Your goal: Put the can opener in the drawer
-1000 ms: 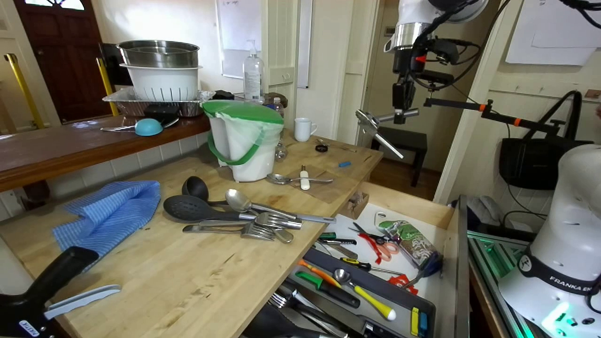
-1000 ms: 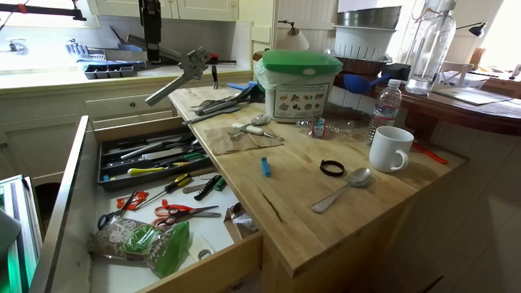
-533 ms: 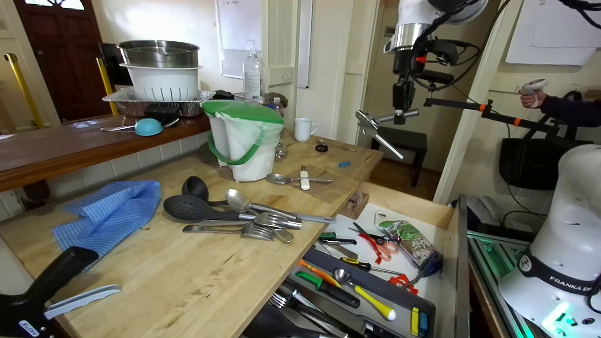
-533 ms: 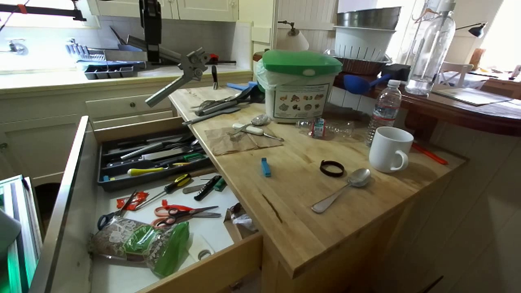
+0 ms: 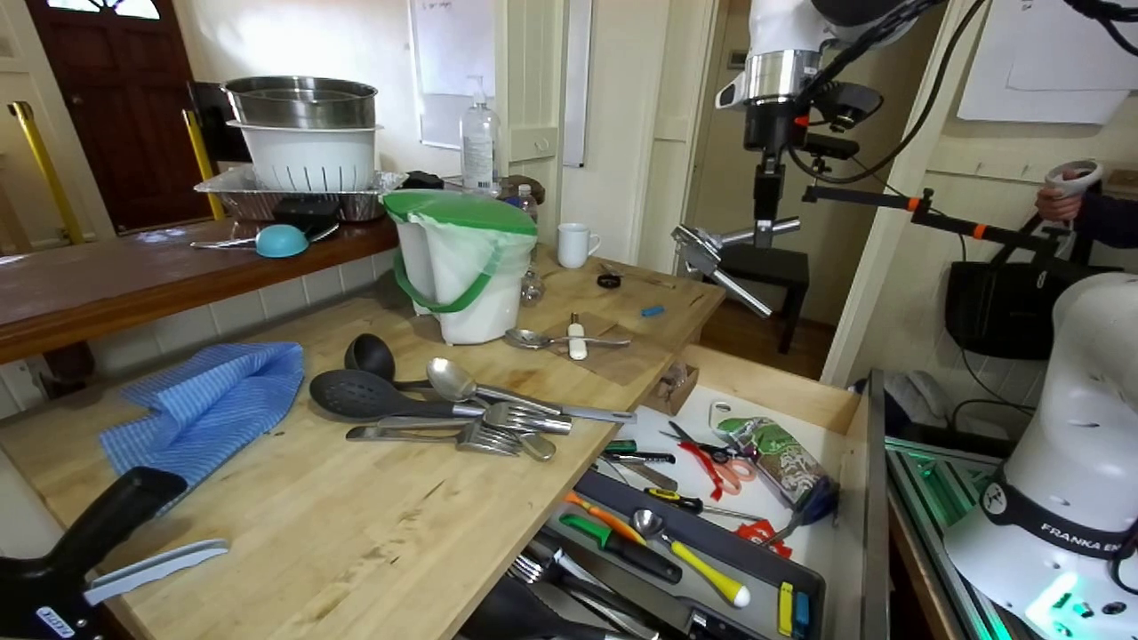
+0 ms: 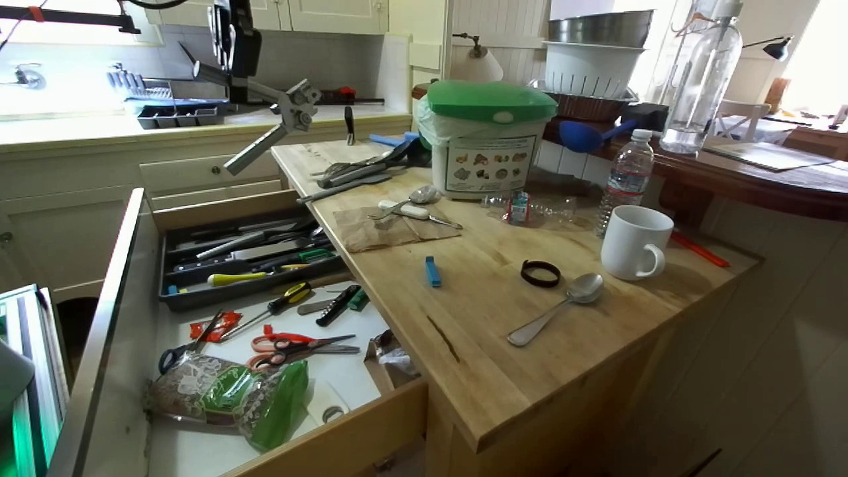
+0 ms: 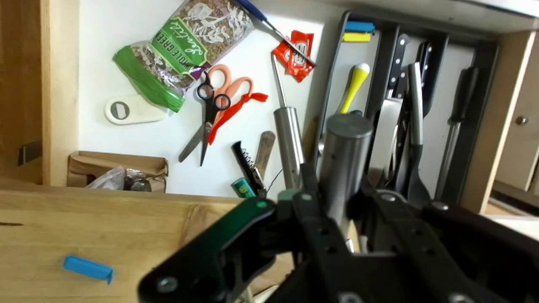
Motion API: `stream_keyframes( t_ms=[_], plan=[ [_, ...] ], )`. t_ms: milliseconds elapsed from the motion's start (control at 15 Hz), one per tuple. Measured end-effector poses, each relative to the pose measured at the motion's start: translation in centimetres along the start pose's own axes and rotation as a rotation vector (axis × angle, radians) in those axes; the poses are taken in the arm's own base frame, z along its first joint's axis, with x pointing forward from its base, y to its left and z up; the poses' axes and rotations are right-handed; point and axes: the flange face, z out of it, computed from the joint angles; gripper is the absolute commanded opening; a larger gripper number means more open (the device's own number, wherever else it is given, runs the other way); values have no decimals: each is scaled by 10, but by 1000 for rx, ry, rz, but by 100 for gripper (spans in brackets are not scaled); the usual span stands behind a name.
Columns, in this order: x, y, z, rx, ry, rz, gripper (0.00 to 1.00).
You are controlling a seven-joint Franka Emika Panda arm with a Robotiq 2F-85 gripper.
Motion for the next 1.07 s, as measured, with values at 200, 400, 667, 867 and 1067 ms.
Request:
stream_keyframes(
  t_ms=[200,400,667,867,1067],
  plan=[
    [-19,-23,14,13,-82,-148,6],
    [-51,-48,32,29,-176,-284,6],
    [-89,-81,64,-7,-263,-310,6],
    [-112,-106,92,-75,-277,-254,6],
    [-125,-124,125,-145,-234,-190,6]
  ],
)
